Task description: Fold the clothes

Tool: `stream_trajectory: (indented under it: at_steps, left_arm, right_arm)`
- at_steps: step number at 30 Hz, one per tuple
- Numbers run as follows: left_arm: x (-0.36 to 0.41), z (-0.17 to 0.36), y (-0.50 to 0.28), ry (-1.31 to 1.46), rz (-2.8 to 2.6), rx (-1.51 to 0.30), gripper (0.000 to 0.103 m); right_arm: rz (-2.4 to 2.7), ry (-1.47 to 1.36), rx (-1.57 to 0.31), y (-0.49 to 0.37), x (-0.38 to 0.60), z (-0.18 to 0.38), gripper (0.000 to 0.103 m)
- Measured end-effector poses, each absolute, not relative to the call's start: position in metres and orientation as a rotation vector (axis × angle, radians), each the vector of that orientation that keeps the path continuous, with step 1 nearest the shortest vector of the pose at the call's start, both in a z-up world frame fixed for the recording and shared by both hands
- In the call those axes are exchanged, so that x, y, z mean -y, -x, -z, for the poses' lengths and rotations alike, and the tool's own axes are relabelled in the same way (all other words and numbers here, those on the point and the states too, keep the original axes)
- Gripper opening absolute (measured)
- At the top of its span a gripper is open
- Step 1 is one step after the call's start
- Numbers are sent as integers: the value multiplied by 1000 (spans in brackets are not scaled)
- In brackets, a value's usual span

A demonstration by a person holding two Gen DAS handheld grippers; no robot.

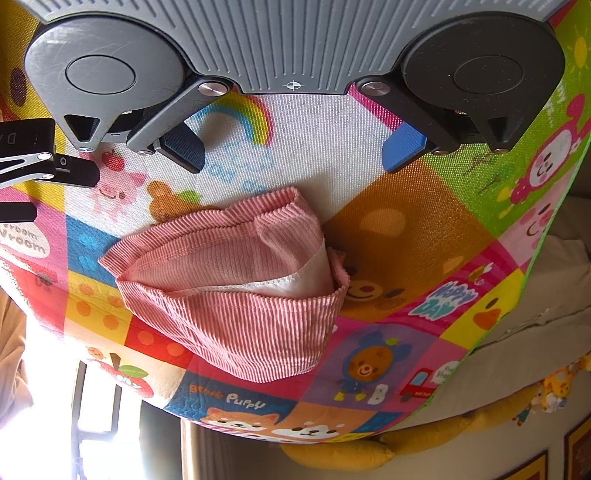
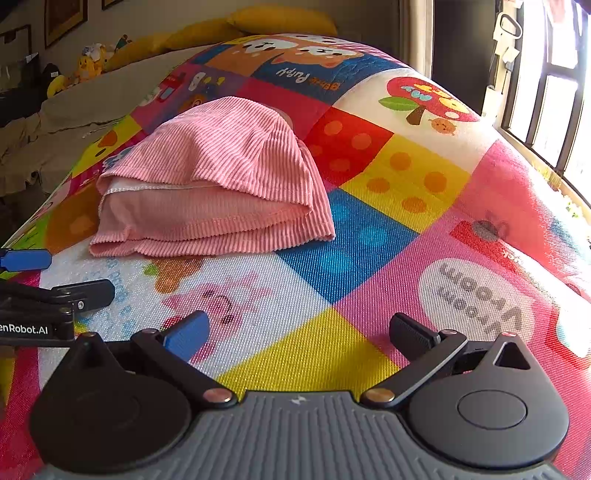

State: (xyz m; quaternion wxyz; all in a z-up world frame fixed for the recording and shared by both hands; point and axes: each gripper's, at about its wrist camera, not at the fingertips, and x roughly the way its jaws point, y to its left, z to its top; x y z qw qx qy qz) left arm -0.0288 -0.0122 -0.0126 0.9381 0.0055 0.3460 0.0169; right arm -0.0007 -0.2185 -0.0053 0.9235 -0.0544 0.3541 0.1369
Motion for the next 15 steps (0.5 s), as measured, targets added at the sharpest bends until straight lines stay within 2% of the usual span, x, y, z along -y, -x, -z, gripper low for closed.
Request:
stream_trajectory:
  at_steps: [15]
  left_arm:
    - [12, 13, 29, -12, -33, -707, 103]
  right_arm:
    - [-273, 107, -729, 0, 215, 5, 103]
